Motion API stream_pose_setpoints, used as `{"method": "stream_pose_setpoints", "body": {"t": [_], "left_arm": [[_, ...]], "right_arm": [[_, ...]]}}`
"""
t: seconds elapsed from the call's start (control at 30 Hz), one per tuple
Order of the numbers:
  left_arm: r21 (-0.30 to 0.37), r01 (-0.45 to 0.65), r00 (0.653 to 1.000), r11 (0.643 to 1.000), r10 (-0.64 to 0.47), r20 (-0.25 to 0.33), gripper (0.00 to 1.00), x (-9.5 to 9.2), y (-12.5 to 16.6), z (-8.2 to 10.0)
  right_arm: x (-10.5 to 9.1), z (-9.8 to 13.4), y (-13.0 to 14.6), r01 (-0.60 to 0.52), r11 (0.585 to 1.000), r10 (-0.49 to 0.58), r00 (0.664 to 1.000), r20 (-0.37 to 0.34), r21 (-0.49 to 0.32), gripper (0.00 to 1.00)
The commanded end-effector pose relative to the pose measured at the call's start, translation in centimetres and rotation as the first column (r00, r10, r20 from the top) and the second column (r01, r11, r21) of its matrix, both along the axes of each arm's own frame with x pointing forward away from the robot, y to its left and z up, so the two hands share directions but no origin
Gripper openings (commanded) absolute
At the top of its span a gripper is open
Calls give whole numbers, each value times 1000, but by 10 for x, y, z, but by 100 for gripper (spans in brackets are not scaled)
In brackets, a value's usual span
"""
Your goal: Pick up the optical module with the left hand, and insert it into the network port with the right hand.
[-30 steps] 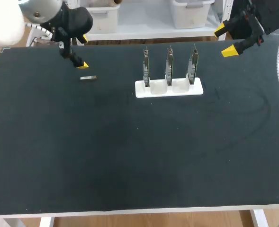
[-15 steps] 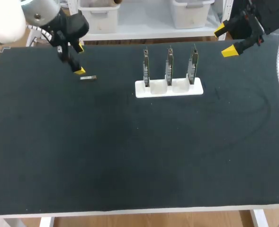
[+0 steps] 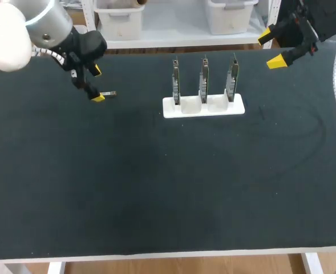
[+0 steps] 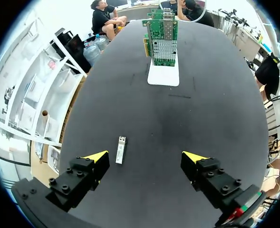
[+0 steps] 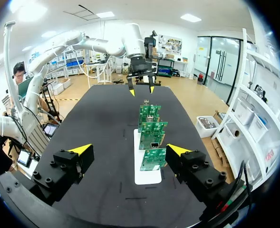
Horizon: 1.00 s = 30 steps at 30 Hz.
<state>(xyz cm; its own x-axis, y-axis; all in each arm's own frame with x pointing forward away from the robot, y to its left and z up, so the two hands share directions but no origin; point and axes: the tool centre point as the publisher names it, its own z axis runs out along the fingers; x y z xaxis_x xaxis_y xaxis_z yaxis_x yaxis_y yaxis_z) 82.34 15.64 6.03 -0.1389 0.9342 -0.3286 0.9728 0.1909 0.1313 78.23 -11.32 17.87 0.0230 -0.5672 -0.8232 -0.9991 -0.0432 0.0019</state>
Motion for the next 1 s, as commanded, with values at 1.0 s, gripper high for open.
{"method": "stream_pose_setpoints", "body": {"t": [1.0], "left_arm": [[118, 36, 999, 992, -34, -18, 100, 58, 25, -21]], "right_arm": [[0, 0, 0, -1, 1000, 1, 1000, 0, 0, 100]]}}
